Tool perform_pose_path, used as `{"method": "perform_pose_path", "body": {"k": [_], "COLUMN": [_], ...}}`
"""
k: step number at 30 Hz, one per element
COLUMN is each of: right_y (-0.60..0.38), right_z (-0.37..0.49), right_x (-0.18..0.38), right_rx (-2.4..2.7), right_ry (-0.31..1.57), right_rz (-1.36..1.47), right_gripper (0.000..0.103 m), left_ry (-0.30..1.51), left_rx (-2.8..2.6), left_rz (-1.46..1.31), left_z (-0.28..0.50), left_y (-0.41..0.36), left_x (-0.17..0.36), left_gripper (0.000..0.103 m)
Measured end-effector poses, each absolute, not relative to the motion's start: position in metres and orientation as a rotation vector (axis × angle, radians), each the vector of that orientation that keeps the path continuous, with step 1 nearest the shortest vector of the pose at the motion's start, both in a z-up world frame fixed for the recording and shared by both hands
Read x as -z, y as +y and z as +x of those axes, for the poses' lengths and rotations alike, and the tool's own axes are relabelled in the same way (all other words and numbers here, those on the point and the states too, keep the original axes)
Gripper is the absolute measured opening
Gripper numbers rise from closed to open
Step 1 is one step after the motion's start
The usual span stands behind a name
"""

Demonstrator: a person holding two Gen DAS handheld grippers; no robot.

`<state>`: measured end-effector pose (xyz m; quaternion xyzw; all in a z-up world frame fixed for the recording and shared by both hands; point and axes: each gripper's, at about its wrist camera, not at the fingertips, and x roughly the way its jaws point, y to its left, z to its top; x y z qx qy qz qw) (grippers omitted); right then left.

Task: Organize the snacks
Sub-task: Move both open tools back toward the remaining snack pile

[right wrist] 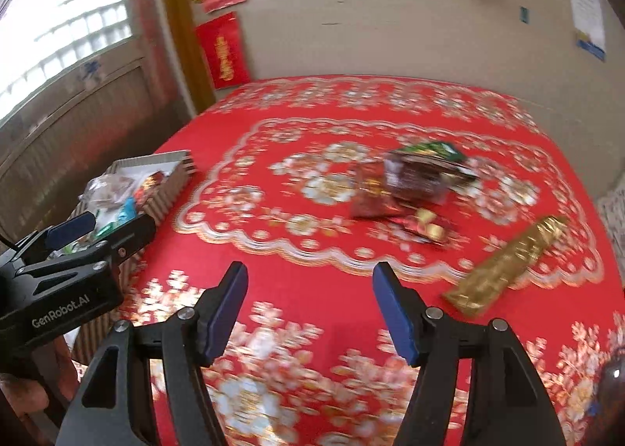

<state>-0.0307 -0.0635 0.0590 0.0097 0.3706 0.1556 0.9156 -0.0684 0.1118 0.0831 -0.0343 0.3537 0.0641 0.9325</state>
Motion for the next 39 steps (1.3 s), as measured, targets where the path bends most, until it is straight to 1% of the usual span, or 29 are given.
{"method": "perform_pose_path", "body": {"k": [14,25,39], "right_y": [-0.146,-0.196,-0.221], "right_z": [-0.035,-0.033,-0.015], "right_x": [-0.054,-0.052,-0.054], "right_rx": [-0.191,-0.125,-0.127], "right_ry": [0.775,0.799,0.823], "right_rz": [0.078,0.118,0.149], "right_gripper": [0.069,0.07,0.07], "left_ry": [0.774,0.819,0.848], "left_rx": [0.017,0.053,0.039], "left_rz": [-0.002,0.016,0.015], "left_z": [-0.046,-0.014,0.035], "left_y": [0.029,0.007,-0.002], "left_x": [-0.071,-0.067,-0.065], "left_gripper": [0.093,0.093,0.093]}}
